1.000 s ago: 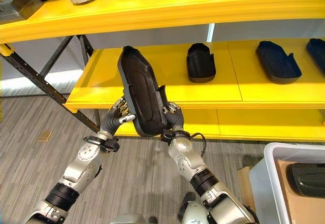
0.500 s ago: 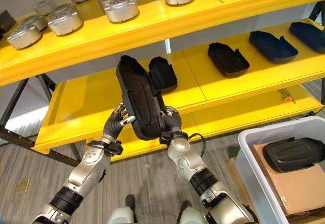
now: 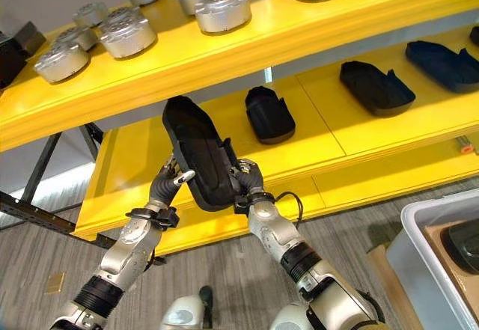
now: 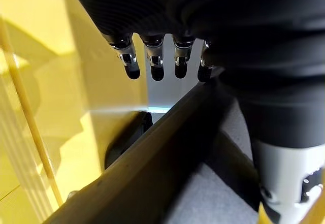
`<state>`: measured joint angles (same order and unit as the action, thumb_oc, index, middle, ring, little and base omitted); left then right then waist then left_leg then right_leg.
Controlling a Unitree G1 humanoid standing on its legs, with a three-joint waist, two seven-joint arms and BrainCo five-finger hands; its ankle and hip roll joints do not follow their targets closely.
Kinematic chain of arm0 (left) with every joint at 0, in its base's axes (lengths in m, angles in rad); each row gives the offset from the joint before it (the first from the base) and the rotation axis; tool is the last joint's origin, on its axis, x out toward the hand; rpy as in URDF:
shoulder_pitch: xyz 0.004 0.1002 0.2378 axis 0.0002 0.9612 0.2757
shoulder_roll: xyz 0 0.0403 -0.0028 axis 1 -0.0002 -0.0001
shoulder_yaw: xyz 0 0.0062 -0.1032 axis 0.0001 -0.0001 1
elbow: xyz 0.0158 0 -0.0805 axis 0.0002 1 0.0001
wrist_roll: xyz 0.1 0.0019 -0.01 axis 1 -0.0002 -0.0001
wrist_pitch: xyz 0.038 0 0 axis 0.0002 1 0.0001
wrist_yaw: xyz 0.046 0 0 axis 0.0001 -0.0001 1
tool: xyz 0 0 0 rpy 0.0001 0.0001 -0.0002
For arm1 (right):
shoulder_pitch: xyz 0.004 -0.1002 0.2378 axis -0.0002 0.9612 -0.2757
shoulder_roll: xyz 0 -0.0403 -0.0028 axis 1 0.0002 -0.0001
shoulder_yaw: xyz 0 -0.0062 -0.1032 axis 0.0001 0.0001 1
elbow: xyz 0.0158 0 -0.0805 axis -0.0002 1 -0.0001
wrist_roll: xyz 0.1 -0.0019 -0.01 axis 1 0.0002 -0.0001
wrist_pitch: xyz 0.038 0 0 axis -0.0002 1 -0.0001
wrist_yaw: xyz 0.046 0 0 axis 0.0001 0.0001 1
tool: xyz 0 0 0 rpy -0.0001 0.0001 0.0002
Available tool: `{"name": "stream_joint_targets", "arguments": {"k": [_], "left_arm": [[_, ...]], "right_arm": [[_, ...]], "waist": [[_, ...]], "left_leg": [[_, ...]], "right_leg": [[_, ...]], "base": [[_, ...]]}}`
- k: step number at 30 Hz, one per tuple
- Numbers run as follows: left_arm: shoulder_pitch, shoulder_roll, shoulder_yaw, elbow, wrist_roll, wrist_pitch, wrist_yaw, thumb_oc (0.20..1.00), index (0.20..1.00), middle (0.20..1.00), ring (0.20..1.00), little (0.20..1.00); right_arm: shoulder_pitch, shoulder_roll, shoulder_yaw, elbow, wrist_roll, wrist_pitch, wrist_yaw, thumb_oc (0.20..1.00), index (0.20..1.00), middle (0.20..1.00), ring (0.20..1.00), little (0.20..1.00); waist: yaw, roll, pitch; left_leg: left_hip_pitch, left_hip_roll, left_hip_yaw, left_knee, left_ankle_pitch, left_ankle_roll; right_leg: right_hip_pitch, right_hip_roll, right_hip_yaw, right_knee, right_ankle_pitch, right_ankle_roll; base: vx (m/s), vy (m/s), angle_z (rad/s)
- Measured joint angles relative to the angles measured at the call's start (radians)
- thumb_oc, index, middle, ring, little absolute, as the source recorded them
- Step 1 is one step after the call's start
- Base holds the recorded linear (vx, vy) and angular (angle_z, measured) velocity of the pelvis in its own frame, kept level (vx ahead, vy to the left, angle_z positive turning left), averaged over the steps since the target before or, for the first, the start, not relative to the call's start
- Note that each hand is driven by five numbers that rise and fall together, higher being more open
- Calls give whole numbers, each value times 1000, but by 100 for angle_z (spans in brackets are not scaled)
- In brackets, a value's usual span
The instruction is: Move parts from the plastic box to the shelf.
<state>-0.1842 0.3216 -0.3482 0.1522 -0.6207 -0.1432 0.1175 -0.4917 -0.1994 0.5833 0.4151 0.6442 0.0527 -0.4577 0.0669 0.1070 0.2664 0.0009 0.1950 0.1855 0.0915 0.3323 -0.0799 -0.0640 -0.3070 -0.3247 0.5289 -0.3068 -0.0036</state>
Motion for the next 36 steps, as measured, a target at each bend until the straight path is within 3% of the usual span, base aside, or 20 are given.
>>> {"name": "stream_joint_targets", "arguments": {"k": [2,5,7,12,16,22,25,26,28,29,31,33,34,35,36], "left_arm": [[8,-3,-6,0,0,1,-2,1000,1000,1000,1000,1000],[16,-2,-11,0,0,2,-3,1000,1000,1000,1000,1000],[19,-3,-14,0,1,10,-7,1000,1000,1000,1000,1000],[27,2,-8,-2,1,11,-8,1000,1000,1000,1000,1000],[23,4,3,-4,2,11,-6,1000,1000,1000,1000,1000],[-8,4,6,-4,9,47,1,1000,1000,1000,1000,1000],[-13,6,11,-5,14,60,2,1000,1000,1000,1000,1000],[-12,9,26,-5,20,68,10,1000,1000,1000,1000,1000],[0,13,62,-4,25,81,24,1000,1000,1000,1000,1000],[-10,19,71,-3,28,92,25,1000,1000,1000,1000,1000],[-25,21,71,-5,29,95,22,1000,1000,1000,1000,1000],[-29,22,60,-12,30,94,20,1000,1000,1000,1000,1000],[-37,23,46,-9,30,90,20,1000,1000,1000,1000,1000],[-59,30,16,-8,30,89,19,1000,1000,1000,1000,1000],[-70,29,1,-6,30,89,15,1000,1000,1000,1000,1000]], "right_arm": [[8,-2,-2,0,0,1,-1,200,200,200,200,200],[17,-2,0,0,0,1,-3,200,200,200,200,200],[28,-1,1,0,0,-2,-16,200,200,200,200,200],[30,11,16,1,0,-6,-42,200,200,200,200,200],[29,48,17,20,0,-28,-63,200,200,200,200,200],[29,80,14,46,-2,-65,-101,200,200,200,200,200],[29,81,13,46,-2,-70,-108,200,200,200,200,200],[27,87,11,49,-1,-70,-108,200,200,200,200,200],[19,111,17,51,-1,-62,-108,200,200,200,200,200],[17,117,16,50,-1,-60,-114,200,200,200,200,200],[19,117,18,43,0,-60,-126,200,200,200,200,200],[20,113,13,32,-1,-60,-136,200,200,200,200,200],[20,104,1,31,-1,-62,-134,200,200,200,200,200],[21,94,-14,32,-1,-64,-133,200,200,200,200,200],[21,82,-28,33,-1,-72,-123,200,200,200,200,200]], "waist": [[-14,16,-8],[-16,38,-21],[-23,53,-31],[1,53,-35],[5,30,-40],[7,-21,-39],[21,-22,-39],[59,-15,-39],[78,-11,-36],[68,-22,-33],[40,-40,-27],[1,-45,-25],[-15,-43,-23],[-54,-41,-21],[-62,-41,-14]], "left_leg": [[2,-4,6,-8,-78,11],[6,-2,37,-30,-152,19],[18,-26,56,-59,-216,2],[18,-62,80,-56,-232,11],[17,-75,101,-50,-243,23],[15,-73,126,6,-291,31],[20,-63,157,16,-302,32],[38,-37,221,-4,-302,31],[65,-31,278,-26,-308,34],[77,-43,302,-43,-313,34],[87,-61,280,-53,-310,38],[62,-63,227,-54,-302,45],[32,-63,186,-55,-294,52],[-9,-75,116,-56,-283,65],[-21,-89,91,-68,-274,78]], "right_leg": [[2,3,-20,10,-4,17],[-9,6,-26,14,1,33],[1,-15,-42,4,20,65],[38,-40,-37,-104,96,109],[53,-45,-31,-156,137,132],[78,-45,-27,-216,169,131],[82,-39,-35,-256,203,119],[74,-45,-137,-289,250,82],[65,-34,-257,-296,333,56],[64,-44,-289,-298,338,50],[71,-33,-225,-312,304,99],[69,20,-106,-338,283,116],[60,47,-27,-324,256,122],[41,104,96,-301,213,107],[31,111,122,-280,205,94]], "base": [[5,224,30],[20,192,19],[15,169,28],[4,138,0],[-70,109,-9],[-43,140,-10],[-71,167,-45],[-69,190,-103],[-14,121,-118],[54,20,-65],[80,-48,13],[37,-92,70],[56,-161,130],[59,-167,149],[135,-160,131]]}}
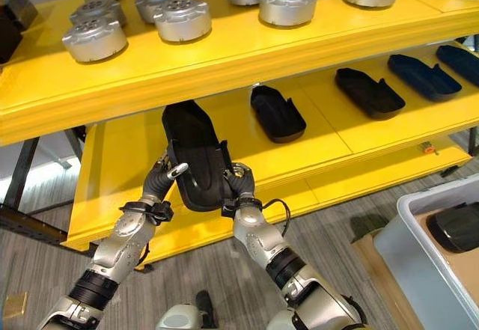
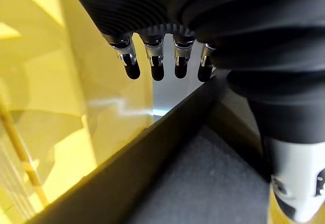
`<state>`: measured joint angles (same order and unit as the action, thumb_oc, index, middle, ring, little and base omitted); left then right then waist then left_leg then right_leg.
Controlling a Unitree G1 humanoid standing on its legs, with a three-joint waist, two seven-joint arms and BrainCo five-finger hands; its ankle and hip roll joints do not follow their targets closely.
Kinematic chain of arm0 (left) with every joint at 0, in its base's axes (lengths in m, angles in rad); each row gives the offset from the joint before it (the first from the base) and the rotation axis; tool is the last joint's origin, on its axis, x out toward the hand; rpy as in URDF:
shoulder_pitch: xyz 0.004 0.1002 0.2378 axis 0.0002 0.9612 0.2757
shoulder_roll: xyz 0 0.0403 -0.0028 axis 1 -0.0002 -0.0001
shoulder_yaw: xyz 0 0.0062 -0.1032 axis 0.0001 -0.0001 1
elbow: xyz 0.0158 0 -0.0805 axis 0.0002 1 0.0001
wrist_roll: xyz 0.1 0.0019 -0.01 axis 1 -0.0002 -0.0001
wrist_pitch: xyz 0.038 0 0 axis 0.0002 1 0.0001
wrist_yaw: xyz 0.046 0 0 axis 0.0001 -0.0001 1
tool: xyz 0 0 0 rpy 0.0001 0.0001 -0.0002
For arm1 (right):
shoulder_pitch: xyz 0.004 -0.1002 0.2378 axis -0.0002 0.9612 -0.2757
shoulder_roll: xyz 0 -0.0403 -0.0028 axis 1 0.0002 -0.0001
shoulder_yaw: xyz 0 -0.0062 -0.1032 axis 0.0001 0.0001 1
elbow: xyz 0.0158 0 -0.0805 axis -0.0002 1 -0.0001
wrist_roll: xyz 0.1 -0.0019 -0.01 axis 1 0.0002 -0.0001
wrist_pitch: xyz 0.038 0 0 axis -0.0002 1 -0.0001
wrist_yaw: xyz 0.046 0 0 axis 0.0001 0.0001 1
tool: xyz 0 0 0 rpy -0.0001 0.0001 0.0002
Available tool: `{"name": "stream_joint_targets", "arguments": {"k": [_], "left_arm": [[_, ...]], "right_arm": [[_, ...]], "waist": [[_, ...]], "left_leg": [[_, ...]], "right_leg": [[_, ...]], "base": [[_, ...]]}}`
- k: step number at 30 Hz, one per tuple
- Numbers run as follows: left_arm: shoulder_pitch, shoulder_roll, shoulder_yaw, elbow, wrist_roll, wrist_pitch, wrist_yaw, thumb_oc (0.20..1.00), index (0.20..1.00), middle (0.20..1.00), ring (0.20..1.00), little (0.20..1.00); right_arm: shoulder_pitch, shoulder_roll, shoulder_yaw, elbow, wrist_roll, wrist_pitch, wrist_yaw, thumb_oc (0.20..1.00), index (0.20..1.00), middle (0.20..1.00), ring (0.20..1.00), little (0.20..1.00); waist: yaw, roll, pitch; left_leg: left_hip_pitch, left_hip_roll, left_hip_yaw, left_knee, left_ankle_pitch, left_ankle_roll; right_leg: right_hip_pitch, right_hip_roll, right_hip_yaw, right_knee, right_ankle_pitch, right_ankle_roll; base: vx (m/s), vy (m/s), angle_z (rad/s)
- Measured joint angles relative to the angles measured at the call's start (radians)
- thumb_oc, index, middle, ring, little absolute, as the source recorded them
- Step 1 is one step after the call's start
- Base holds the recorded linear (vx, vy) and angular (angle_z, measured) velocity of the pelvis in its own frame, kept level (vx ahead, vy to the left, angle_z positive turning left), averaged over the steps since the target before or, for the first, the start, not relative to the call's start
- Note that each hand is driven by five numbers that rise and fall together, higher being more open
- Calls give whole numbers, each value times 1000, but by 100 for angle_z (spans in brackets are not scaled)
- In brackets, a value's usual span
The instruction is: Move parts from the plastic box to the shelf.
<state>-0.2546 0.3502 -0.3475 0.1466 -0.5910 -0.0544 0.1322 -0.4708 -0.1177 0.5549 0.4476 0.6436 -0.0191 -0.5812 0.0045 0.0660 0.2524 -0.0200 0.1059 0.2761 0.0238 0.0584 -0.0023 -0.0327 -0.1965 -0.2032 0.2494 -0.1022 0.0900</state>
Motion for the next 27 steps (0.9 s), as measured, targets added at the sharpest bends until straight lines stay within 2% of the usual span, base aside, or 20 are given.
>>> {"name": "stream_joint_targets", "arguments": {"k": [3,8,22,27], "left_arm": [[16,1,-6,2,0,0,-2,1000,1000,1000,1000,1000],[-8,-14,-7,2,2,-2,0,1000,1000,1000,1000,1000],[-9,-22,-1,-8,4,-16,6,1000,1000,1000,1000,1000],[-24,-25,-10,-8,2,-15,6,1000,1000,1000,1000,1000]], "right_arm": [[1,-22,-20,1,0,-3,55,200,200,200,200,200],[-5,-21,-35,2,2,-10,73,200,200,200,200,200],[-38,-24,-35,2,40,-11,38,200,200,200,200,200],[-46,-21,-61,5,39,-23,24,200,200,200,200,200]], "waist": [[15,-1,7],[9,1,7],[42,30,22],[34,43,34]], "left_leg": [[2,1,-19,-13,23,-3],[1,-5,-18,-24,35,-16],[-19,-20,-38,-52,37,-11],[-41,-28,0,-56,51,9]], "right_leg": [[14,6,-17,-16,-13,2],[43,7,-34,-80,7,15],[85,10,-87,-181,31,25],[75,1,-122,-175,27,26]], "base": [[80,-83,33],[41,-32,3],[42,-2,9],[-53,48,18]]}}
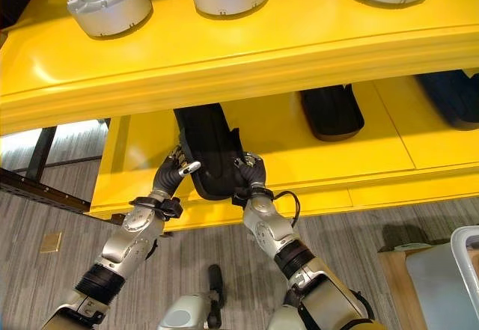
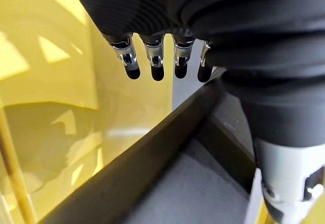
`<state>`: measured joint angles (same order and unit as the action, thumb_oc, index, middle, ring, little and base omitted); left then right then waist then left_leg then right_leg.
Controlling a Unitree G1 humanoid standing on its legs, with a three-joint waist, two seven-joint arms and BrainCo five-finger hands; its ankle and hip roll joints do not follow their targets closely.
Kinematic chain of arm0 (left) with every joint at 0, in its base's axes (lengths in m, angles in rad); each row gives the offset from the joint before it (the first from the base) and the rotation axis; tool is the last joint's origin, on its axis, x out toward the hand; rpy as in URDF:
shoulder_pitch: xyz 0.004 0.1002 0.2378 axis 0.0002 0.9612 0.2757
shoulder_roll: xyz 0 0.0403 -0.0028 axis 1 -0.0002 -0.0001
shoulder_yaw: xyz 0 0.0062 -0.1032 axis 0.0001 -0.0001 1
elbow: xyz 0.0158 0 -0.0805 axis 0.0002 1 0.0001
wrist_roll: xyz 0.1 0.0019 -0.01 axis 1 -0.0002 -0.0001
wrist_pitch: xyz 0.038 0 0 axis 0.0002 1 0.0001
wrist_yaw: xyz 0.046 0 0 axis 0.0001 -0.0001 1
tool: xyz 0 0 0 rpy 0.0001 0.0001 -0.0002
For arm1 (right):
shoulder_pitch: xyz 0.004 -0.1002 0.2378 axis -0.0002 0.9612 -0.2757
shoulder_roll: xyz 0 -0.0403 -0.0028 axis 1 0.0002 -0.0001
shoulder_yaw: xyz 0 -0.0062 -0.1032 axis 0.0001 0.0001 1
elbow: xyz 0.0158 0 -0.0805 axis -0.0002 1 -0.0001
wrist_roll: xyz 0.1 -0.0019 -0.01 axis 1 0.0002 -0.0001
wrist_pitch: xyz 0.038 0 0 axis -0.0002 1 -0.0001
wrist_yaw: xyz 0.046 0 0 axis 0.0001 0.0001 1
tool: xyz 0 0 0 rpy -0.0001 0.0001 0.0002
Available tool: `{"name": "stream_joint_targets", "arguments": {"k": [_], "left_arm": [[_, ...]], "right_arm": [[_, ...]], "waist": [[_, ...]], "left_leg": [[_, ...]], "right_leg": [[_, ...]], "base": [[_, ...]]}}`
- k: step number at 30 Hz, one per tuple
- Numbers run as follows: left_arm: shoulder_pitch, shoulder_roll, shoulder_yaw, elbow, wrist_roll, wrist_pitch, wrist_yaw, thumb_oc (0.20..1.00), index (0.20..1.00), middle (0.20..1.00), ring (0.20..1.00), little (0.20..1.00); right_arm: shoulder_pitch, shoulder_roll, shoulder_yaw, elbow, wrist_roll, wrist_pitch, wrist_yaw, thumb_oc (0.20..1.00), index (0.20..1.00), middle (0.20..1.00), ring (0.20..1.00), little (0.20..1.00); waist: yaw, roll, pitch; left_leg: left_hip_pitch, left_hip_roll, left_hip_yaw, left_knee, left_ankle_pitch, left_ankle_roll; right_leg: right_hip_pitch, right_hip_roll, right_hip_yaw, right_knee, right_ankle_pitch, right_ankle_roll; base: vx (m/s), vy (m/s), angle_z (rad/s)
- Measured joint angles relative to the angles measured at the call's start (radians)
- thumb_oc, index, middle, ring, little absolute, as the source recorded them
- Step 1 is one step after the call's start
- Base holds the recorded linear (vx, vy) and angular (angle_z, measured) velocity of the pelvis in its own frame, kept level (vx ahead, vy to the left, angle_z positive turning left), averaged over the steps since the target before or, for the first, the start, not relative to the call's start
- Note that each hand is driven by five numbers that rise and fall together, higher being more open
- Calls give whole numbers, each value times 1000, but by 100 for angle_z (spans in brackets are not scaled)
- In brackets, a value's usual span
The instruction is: Move parts from the plastic box to the shelf.
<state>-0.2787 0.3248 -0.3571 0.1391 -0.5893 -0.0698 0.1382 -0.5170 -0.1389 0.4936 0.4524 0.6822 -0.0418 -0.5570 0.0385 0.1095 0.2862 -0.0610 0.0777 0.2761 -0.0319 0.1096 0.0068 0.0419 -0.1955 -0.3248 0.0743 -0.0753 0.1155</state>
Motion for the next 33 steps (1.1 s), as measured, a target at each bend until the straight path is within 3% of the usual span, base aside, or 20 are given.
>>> {"name": "stream_joint_targets", "arguments": {"k": [5,12,19,29,33], "left_arm": [[-21,-1,-8,1,-11,0,1,1000,1000,1000,1000,1000],[-22,3,-7,1,-27,19,23,1000,1000,1000,1000,1000],[-37,22,-7,-1,-48,22,21,1000,1000,1000,1000,1000],[-31,41,-8,-10,-73,23,34,1000,1000,1000,1000,1000],[4,58,-7,-69,-98,59,11,1000,1000,1000,1000,1000]], "right_arm": [[-49,-1,-41,34,-1,-26,-2,200,200,200,200,200],[-115,-41,-77,34,-32,-28,-27,200,200,200,200,200],[-176,-78,-125,37,-39,-30,-30,200,200,200,200,200],[-230,-115,-178,48,-41,-30,-38,200,200,200,200,200],[-294,-154,-221,122,-51,-34,-40,200,200,200,200,200]], "waist": [[-8,29,22],[-17,31,97],[10,32,153],[26,29,173],[45,29,187]], "left_leg": [[-21,-4,0,3,0,0],[-46,-9,-11,15,0,0],[-68,-12,-14,27,1,1],[-106,-8,-23,51,2,3],[-122,-8,-36,64,6,5]], "right_leg": [[-28,-9,-1,26,-7,3],[-49,-17,-10,46,-13,7],[-89,-31,-11,108,-44,4],[-131,-36,-18,161,-67,-3],[-147,-41,-25,192,-80,-3]], "base": [[-4,9,2],[-9,3,5],[-12,-1,3],[-16,-22,4],[-44,-31,8]]}}
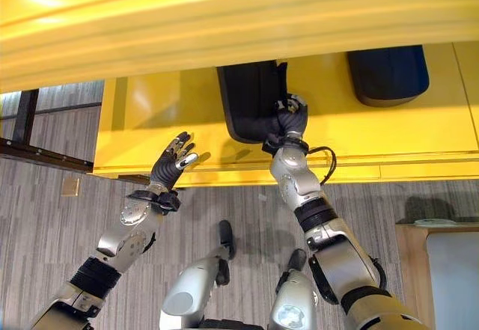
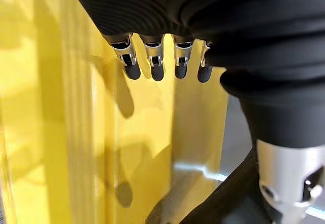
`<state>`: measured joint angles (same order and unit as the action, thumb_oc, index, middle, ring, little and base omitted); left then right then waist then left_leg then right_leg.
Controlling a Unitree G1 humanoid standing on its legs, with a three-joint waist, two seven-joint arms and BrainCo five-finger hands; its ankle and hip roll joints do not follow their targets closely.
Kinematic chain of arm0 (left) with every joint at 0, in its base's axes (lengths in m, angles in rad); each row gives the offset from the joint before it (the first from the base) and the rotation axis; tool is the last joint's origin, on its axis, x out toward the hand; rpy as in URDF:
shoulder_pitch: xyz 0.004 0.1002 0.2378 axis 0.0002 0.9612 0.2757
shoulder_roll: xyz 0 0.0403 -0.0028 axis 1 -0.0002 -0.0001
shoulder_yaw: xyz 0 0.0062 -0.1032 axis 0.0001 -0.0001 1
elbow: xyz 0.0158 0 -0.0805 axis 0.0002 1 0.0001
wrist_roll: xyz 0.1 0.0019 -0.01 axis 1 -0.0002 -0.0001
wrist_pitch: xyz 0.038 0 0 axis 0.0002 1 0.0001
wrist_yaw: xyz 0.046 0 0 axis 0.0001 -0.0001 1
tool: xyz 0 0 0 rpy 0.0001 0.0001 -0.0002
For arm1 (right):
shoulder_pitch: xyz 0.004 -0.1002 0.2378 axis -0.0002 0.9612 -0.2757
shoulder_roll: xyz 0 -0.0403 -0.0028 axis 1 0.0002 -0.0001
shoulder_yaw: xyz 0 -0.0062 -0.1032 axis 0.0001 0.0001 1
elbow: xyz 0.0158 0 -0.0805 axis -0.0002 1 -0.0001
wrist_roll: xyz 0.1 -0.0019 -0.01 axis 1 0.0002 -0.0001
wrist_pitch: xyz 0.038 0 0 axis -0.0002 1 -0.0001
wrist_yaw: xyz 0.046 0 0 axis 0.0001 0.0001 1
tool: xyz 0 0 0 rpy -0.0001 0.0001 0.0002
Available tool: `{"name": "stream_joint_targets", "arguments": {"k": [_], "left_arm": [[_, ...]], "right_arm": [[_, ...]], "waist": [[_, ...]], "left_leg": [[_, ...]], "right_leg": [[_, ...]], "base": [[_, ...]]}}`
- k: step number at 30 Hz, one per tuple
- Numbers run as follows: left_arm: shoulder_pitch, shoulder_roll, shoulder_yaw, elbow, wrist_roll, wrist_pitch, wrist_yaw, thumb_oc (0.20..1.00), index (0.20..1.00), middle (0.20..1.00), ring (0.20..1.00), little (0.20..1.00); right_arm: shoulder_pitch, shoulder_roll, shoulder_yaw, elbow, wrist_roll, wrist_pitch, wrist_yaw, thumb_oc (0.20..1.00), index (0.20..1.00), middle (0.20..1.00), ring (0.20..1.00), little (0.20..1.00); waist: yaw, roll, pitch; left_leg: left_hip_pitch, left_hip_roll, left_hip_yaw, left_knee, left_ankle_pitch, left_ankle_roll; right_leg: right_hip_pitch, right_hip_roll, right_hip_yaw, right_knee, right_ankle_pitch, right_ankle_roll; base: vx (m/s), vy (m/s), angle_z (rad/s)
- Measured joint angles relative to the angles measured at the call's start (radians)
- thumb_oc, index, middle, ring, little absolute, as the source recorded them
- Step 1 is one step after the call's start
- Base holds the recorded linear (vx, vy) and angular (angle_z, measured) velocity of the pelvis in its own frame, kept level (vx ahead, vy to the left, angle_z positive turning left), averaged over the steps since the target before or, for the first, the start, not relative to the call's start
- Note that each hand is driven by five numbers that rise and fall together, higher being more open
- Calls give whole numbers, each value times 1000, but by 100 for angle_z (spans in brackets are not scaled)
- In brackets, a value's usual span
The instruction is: Move parts from the plastic box to the shelf.
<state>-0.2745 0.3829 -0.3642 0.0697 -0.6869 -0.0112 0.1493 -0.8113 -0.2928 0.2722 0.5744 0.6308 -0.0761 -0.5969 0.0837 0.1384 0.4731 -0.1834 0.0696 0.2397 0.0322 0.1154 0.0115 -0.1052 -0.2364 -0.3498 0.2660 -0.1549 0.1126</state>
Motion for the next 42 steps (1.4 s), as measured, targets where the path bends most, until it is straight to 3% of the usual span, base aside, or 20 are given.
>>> {"name": "stream_joint_targets", "arguments": {"k": [6,9,23,24,25,26,27,42], "left_arm": [[19,33,-2,-17,-1,27,-51,1000,1000,1000,1000,1000],[25,71,-9,-57,-1,24,-73,1000,1000,1000,1000,1000],[52,78,-26,-73,-51,24,-79,1000,1000,1000,1000,1000],[57,78,-28,-76,-51,26,-80,1000,1000,1000,1000,1000],[61,78,-34,-75,-54,33,-79,1000,1000,1000,1000,1000],[66,78,-37,-79,-64,28,-79,1000,1000,1000,1000,1000],[67,78,-38,-81,-76,24,-79,1000,1000,1000,1000,1000],[122,78,-67,-75,-79,53,-87,1000,1000,1000,1000,1000]], "right_arm": [[-45,-37,-28,25,-5,4,-14,200,200,200,200,200],[-103,-71,-26,80,-105,20,-14,200,200,200,200,200],[-185,-116,-8,149,-163,59,-5,200,200,200,200,200],[-193,-118,0,156,-159,62,-4,300,300,300,300,300],[-199,-119,6,160,-149,66,-4,507,507,507,507,507],[-207,-120,8,163,-143,69,-4,564,564,564,564,564],[-217,-122,7,168,-141,69,-3,1000,1000,1000,1000,1000],[-252,-107,7,187,35,49,32,1000,1000,1000,1000,1000]], "waist": [[22,0,14],[28,2,16],[44,4,17],[43,4,17],[43,4,17],[42,4,17],[43,5,16],[41,5,16]], "left_leg": [[-18,-2,-3,8,4,1],[-48,0,-5,7,15,2],[-83,2,-11,5,30,1],[-84,2,-12,5,31,0],[-85,3,-12,5,32,-1],[-89,3,-13,5,32,-2],[-96,4,-15,5,35,-4],[-111,11,-33,6,52,-8]], "right_leg": [[-30,-9,3,38,-12,-3],[-67,-10,3,56,-14,-5],[-115,-12,4,85,-19,-11],[-116,-12,4,86,-19,-11],[-117,-12,4,87,-19,-11],[-121,-12,4,89,-19,-12],[-129,-12,3,94,-20,-14],[-151,-15,-16,147,-40,-33]], "base": [[-34,-19,2],[-14,-10,1],[0,0,0],[0,0,0],[0,0,0],[0,0,0],[-1,-11,8],[0,-2,4]]}}
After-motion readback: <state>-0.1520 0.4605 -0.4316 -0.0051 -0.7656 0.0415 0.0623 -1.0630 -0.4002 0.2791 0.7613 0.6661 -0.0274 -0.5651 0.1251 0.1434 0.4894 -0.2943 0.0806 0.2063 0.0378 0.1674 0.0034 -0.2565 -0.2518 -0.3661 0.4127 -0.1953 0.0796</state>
